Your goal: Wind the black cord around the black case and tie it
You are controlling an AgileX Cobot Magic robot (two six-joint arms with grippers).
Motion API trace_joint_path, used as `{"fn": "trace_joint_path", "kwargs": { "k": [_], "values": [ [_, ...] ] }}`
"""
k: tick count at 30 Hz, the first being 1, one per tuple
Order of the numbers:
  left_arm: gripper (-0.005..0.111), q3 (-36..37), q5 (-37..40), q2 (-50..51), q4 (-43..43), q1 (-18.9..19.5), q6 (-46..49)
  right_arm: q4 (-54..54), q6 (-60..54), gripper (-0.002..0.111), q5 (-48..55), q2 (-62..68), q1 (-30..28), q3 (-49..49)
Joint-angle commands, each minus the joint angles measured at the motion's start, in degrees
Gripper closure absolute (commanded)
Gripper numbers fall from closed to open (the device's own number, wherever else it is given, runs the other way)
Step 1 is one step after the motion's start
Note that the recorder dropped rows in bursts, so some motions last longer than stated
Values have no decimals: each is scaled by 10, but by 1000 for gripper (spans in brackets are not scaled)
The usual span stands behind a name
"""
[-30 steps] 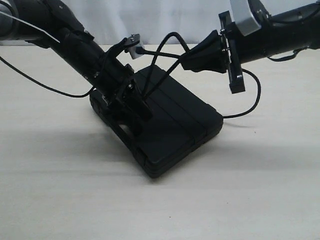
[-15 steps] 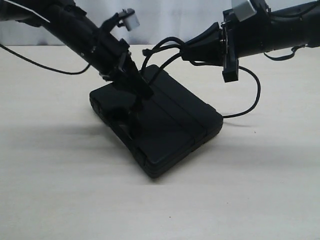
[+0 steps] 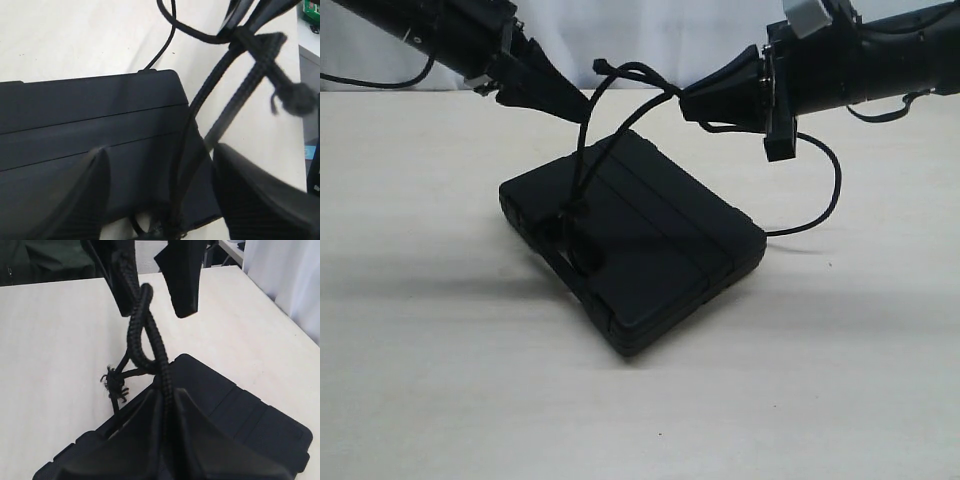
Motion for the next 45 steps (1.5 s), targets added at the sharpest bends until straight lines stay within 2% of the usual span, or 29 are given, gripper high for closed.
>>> {"fn": "trace_joint_path", "kwargs": {
  "k": [1, 5, 9, 11, 17, 26, 30, 32, 41, 45],
  "values": [
    [50, -5, 4, -5, -40, 0, -6, 5, 4, 104, -1, -5, 0, 1],
    [50, -5, 4, -17, -65, 0, -6, 5, 5, 104, -1, -4, 0, 1],
    [50, -5, 4, -46, -29, 0, -13, 5, 5, 104, -1, -4, 0, 1],
    [50, -5, 4, -62, -10, 0, -47, 5, 5, 104, -1, -4, 0, 1],
    [50, -4, 4, -101, -16, 0, -82, 5, 5, 104, -1, -4, 0, 1],
    [50, -3, 4, -81, -3, -53, -98, 5, 5, 104, -1, -4, 0, 1],
    [51, -3, -5, -69, 6, -64, -111, 5, 5, 104, -1, -4, 0, 1],
    [55, -3, -5, -67, 13, -66, -112, 5, 5, 104, -1, -4, 0, 1],
    [92, -3, -67, -67, 22, -66, -112, 5, 5, 104, -1, -4, 0, 1],
    [102, -3, -73, -67, 22, -66, -112, 5, 5, 103, -1, -4, 0, 1]
  ]
}}
